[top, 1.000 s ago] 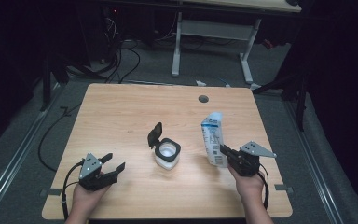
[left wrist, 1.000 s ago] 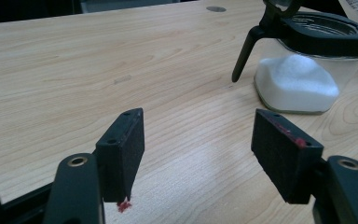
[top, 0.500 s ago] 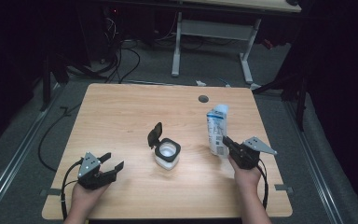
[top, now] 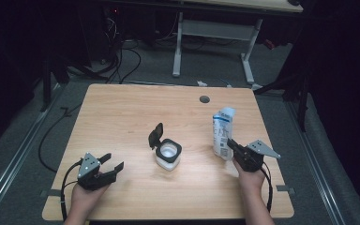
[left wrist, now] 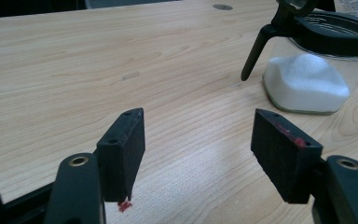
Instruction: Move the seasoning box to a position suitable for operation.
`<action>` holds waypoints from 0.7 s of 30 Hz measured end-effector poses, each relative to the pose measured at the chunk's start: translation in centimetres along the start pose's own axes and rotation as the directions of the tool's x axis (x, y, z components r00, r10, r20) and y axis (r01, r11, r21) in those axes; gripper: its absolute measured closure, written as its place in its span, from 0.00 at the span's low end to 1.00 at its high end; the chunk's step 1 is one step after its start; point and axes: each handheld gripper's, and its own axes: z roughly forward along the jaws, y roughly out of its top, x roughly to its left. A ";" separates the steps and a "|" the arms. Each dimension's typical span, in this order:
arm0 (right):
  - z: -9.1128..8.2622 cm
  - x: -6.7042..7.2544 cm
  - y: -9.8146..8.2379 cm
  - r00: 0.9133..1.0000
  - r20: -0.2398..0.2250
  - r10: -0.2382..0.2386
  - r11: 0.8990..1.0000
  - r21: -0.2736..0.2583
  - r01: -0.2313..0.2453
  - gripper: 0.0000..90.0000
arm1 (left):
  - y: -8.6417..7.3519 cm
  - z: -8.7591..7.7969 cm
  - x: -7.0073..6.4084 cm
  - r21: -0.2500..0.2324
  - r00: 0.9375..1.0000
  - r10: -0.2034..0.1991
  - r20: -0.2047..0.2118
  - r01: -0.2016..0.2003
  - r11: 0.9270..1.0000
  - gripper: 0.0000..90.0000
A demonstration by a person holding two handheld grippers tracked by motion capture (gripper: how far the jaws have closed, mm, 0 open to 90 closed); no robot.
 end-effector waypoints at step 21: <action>-1.9 0.4 -1.1 1.000 -0.012 -0.005 1.000 0.023 0.006 0.97 | 0.4 0.1 -0.3 -0.013 1.000 0.007 0.010 -0.007 1.000 0.39</action>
